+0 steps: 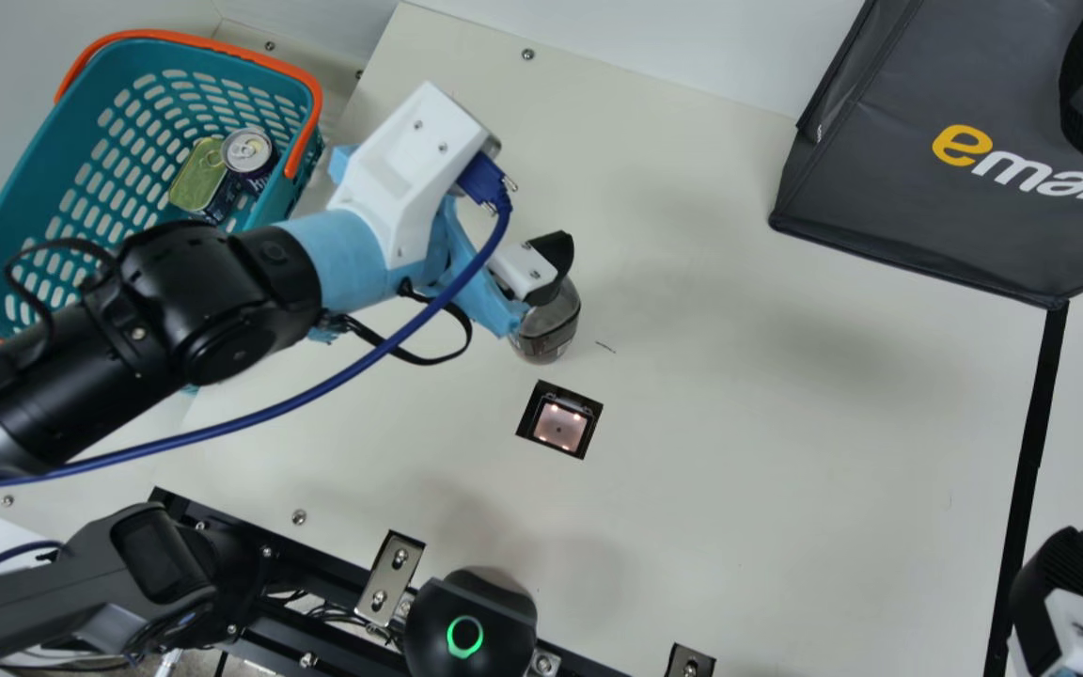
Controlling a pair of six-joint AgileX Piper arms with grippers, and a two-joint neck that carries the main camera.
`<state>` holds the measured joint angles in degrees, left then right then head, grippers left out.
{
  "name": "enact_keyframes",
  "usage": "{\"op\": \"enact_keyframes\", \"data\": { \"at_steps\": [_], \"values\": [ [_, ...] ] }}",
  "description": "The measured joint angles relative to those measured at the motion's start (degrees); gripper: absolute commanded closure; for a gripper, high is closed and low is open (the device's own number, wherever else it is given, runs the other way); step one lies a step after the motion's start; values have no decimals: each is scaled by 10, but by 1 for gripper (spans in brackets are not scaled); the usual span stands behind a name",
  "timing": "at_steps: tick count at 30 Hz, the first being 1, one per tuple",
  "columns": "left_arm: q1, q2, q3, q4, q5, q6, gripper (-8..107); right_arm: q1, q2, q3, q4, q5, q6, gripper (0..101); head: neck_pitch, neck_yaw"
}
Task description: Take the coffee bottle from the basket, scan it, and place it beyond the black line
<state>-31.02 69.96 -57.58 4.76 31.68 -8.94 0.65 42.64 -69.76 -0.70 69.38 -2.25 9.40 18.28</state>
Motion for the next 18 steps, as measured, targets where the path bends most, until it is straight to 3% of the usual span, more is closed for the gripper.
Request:
{"op": "enact_keyframes", "data": {
  "at_steps": [18],
  "values": [
    [72,-71,43,41,-45,6,9,0,0,0,0,0,0,10,1,0]
  ]
}}
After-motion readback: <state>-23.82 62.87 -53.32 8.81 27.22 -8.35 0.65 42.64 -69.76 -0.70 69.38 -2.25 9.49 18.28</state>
